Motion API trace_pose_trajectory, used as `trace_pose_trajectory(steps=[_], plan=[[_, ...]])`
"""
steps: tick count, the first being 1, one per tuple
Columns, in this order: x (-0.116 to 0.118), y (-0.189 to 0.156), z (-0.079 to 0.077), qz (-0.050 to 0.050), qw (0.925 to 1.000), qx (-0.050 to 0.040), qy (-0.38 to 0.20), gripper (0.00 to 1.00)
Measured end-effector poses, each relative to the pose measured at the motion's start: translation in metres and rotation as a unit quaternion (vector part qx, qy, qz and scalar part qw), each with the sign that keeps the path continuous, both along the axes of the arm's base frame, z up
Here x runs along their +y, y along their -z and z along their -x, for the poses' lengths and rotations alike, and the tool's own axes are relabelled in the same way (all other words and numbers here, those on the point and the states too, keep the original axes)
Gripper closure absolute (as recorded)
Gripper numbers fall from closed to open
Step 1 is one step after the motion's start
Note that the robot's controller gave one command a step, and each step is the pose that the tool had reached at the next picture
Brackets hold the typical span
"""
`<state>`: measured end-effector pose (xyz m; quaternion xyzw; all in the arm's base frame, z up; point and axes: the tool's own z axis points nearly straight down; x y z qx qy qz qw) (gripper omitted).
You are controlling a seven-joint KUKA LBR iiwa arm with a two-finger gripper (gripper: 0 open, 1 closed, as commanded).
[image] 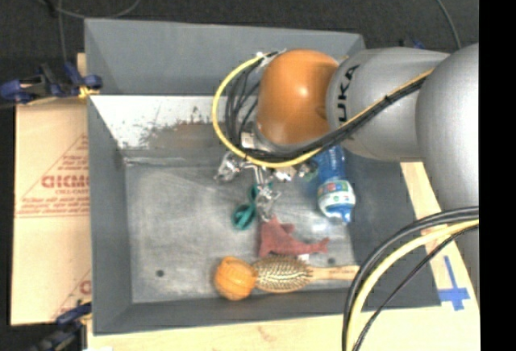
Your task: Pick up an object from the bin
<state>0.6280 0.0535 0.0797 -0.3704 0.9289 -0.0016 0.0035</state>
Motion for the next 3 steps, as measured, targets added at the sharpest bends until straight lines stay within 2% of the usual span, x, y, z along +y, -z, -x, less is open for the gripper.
trace_pose_trajectory(steps=[1,3], plan=[[-0.0026,0.0047,0.0024,0.000,0.9996,-0.0022,-0.028,1.00],[-0.0028,0.0011,0.0027,0.000,0.9997,-0.0013,-0.026,1.00]])
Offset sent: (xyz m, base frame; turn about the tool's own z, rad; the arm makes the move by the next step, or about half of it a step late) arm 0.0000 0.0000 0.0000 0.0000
